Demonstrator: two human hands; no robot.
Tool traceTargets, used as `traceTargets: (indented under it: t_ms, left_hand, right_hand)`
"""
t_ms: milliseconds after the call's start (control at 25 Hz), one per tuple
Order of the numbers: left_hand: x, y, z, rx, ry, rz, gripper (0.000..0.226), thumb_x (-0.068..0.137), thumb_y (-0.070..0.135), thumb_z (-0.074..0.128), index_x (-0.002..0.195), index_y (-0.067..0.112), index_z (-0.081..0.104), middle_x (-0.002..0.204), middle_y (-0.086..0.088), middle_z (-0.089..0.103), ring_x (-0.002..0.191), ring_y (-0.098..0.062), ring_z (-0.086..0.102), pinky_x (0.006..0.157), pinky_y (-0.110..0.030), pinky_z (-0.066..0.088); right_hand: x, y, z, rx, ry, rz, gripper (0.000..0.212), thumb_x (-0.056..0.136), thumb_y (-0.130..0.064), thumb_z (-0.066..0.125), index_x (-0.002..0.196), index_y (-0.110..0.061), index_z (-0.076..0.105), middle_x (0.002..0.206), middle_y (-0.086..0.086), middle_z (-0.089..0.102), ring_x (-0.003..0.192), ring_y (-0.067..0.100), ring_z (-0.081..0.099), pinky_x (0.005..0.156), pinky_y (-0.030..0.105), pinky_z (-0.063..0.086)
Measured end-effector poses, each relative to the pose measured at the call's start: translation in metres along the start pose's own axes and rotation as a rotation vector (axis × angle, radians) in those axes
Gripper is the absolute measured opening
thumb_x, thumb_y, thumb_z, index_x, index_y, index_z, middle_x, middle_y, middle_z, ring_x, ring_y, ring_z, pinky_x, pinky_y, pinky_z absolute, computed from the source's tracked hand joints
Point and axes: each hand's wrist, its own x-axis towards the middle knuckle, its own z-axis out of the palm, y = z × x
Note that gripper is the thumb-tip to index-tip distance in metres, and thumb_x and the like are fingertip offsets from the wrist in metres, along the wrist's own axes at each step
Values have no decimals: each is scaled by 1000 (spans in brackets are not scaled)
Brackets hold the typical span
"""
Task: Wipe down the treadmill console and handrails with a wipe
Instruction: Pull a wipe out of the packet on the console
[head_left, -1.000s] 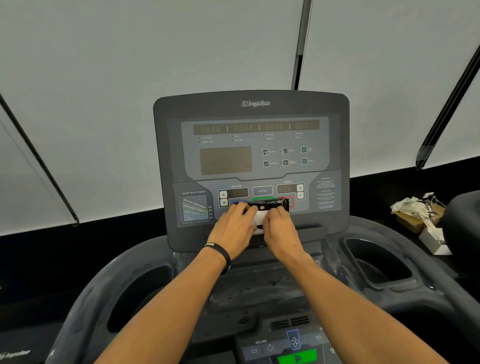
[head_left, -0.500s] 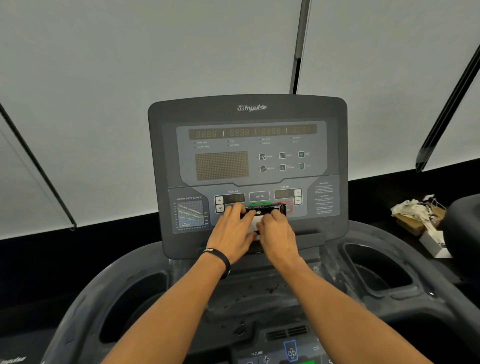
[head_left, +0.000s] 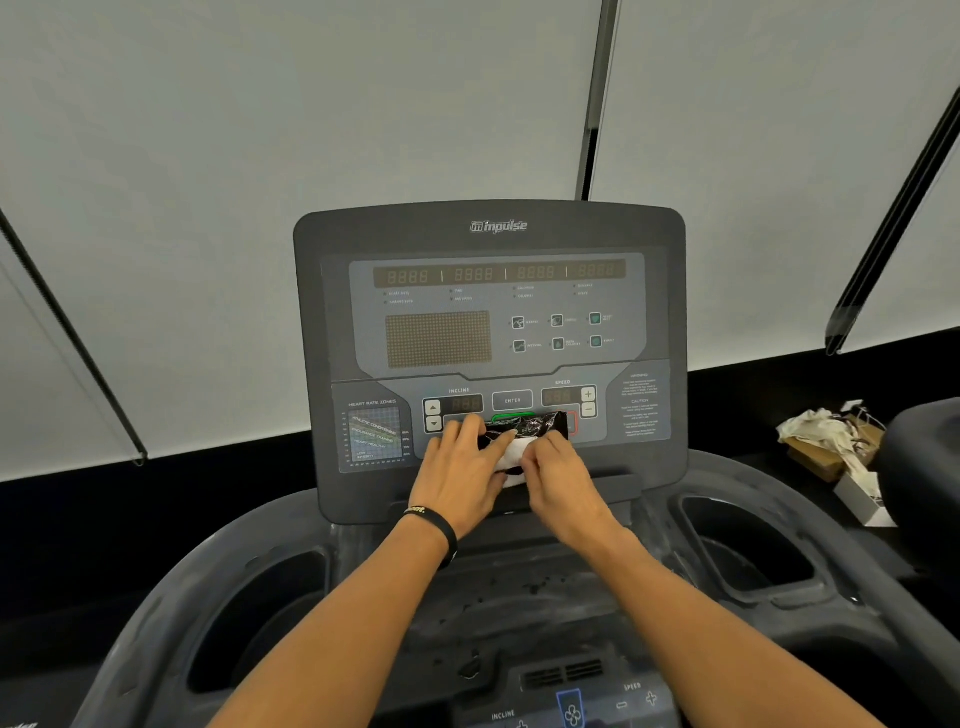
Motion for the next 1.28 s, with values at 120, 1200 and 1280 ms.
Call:
traceTargets:
  t_ms: [120, 1200, 1280]
  left_hand:
    - [3, 5, -2, 7, 1, -25, 57, 92, 41, 55, 144, 33, 36, 123, -3, 38, 112, -24, 41, 87, -38, 43]
    - [20, 10, 5, -2, 83, -88, 44, 83, 52, 60, 126, 44, 54, 111, 6, 40, 101, -19, 36, 83, -37, 32]
    - [19, 8, 5, 14, 89, -88, 46, 83, 53, 61, 127, 45, 53, 112, 6, 40, 102, -19, 36, 83, -37, 32]
  right_hand:
    - [-2, -1, -11, 146, 2, 0, 14, 101, -7, 48, 89, -12, 50, 93, 0, 44, 77, 8, 43, 68, 16, 36]
    - [-9, -6, -38, 494, 221, 204, 16, 85, -8, 77, 77, -20, 71, 79, -9, 67, 77, 7, 64, 70, 19, 49]
    - [-13, -5, -45, 525, 227, 227, 21, 86, -9, 77, 77, -27, 70, 79, -10, 68, 79, 9, 64, 71, 20, 51]
